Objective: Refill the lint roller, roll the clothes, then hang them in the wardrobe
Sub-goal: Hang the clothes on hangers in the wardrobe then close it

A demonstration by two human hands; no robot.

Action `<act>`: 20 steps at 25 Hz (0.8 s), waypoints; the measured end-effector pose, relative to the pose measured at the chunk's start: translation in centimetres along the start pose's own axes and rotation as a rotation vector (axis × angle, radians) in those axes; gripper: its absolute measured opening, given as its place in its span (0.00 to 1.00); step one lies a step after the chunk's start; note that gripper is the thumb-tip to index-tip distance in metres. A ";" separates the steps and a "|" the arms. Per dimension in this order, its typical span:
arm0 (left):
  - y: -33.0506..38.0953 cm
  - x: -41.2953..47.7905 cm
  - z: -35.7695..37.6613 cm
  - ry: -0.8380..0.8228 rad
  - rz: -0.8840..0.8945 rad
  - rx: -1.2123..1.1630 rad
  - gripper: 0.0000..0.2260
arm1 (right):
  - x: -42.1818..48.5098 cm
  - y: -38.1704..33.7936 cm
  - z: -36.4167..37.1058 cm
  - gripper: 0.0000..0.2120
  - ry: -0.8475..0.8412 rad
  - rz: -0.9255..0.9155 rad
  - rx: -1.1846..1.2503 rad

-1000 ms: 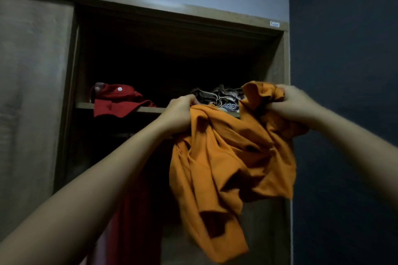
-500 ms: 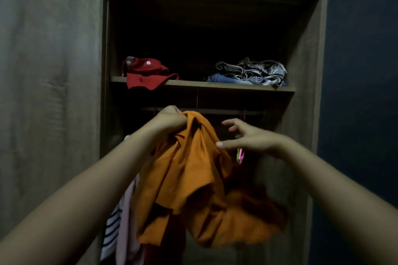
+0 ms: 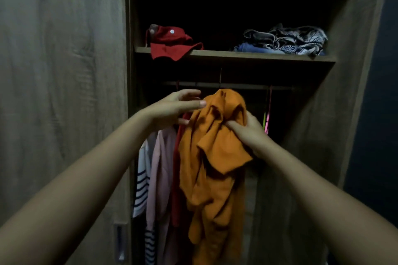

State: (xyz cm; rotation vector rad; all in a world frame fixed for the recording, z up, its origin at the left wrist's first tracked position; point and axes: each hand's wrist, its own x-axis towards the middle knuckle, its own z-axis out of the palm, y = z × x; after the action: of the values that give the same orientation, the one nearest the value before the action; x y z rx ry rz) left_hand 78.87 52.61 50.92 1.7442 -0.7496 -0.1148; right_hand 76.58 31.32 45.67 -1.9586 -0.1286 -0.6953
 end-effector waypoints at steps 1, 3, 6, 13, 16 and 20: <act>-1.1 -0.5 -0.4 -0.011 -0.004 0.073 0.36 | 0.3 -0.1 0.1 0.22 0.038 0.042 0.064; -3.7 -1.5 -0.3 -0.120 -0.037 0.185 0.42 | 0.9 -0.5 0.0 0.22 0.077 0.098 0.163; -6.4 -1.7 0.0 -0.083 -0.040 0.241 0.31 | 1.7 -0.6 -0.6 0.23 0.074 0.146 0.142; -4.7 -1.2 -2.6 0.260 0.182 -0.129 0.06 | 1.8 1.0 -3.4 0.31 0.029 0.343 -0.012; -4.1 -1.1 -2.6 0.295 0.183 -0.214 0.08 | 1.0 1.2 -3.6 0.31 -0.106 0.387 0.021; -4.9 -1.0 -2.7 0.370 0.160 -0.259 0.11 | 0.5 1.3 -4.6 0.27 -0.261 0.412 0.135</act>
State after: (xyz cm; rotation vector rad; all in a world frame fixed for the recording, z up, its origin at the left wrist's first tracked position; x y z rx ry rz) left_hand 81.36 55.94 47.07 1.4007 -0.5701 0.2079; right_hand 75.57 26.71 46.39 -1.8591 0.0679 -0.1575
